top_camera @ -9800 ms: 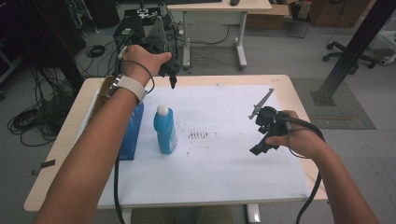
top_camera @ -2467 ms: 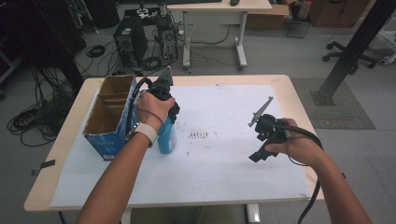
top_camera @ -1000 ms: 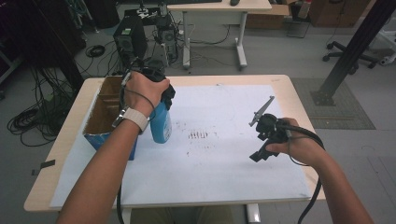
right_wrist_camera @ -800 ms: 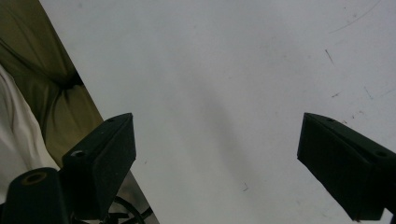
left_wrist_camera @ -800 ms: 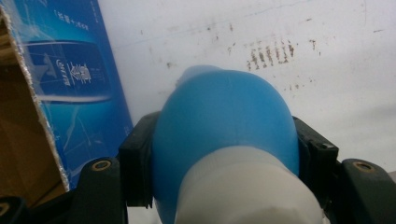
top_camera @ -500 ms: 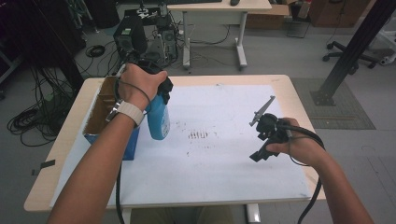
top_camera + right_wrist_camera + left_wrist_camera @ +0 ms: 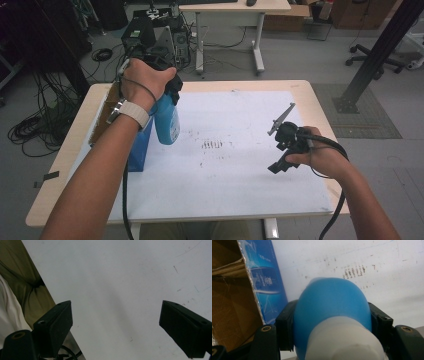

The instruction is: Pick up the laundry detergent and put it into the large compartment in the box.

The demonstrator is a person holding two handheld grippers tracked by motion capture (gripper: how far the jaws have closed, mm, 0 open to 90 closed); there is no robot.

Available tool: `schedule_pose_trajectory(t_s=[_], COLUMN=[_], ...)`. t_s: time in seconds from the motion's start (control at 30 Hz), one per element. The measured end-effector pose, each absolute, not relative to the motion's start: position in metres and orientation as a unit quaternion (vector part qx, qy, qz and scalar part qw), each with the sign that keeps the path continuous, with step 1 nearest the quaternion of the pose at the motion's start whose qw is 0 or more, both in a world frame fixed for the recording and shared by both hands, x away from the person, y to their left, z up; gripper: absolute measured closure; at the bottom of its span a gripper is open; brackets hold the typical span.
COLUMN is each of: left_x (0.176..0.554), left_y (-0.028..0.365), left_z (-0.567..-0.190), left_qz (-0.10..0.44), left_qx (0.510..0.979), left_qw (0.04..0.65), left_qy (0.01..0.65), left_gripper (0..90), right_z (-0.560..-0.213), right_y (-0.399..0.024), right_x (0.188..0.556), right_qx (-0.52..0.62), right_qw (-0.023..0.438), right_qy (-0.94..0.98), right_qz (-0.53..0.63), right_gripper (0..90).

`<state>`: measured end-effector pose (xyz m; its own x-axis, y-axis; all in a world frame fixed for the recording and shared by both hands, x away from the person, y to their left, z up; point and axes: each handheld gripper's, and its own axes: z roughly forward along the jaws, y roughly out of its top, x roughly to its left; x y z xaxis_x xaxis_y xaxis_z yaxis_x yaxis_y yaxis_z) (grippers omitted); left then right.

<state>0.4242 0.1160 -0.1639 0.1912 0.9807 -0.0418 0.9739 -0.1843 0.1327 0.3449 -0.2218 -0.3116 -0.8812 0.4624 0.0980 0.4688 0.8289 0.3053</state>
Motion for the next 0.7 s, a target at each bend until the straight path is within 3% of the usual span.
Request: schedule_pose_trajectory(t_s=[0.7], left_x=[0.421], left_y=[0.116], left_z=[-0.131], left_qz=[0.031], left_qx=[0.774], left_qw=[0.072], left_qy=[0.629], left_gripper=[37.4], right_z=[-0.31], right_y=[-0.224], right_x=[0.344], right_qx=[-0.245], right_qw=[0.009], right_qy=[-0.956], right_qz=[-0.161], right_gripper=[11.7])
